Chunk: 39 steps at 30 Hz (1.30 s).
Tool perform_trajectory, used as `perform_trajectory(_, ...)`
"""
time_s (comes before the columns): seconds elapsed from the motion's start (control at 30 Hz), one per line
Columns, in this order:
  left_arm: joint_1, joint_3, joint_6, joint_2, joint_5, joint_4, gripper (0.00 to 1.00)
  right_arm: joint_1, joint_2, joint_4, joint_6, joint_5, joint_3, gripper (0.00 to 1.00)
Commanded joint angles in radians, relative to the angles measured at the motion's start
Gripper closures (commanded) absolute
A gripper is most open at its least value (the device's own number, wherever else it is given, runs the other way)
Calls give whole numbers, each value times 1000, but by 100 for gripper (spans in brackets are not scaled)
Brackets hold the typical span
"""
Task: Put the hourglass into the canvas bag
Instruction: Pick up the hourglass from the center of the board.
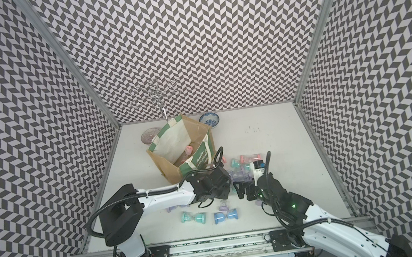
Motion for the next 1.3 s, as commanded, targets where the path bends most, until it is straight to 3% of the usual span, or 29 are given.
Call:
perform_trajectory(0.0, -13, -6, 9, -64, -64, -4, 70, -5, -15, 42, -11, 25, 40, 1)
perform_trajectory(0.47, -14, 48, 109, -234, -80, -56, 74, -5, -42, 62, -49, -2, 100, 1)
perform_trajectory(0.83, -8, 166, 224, -363, -184, -131, 74, -5, -33, 159, -95, -97, 134, 1)
perform_trajectory(1.03, 30, 259, 277, -399, -257, -219, 74, -5, 8, 267, -120, -194, 146, 1)
perform_trajectory(1.27, 134, 350, 324, -401, -292, -286, 74, -5, 98, 423, -165, -305, 172, 1)
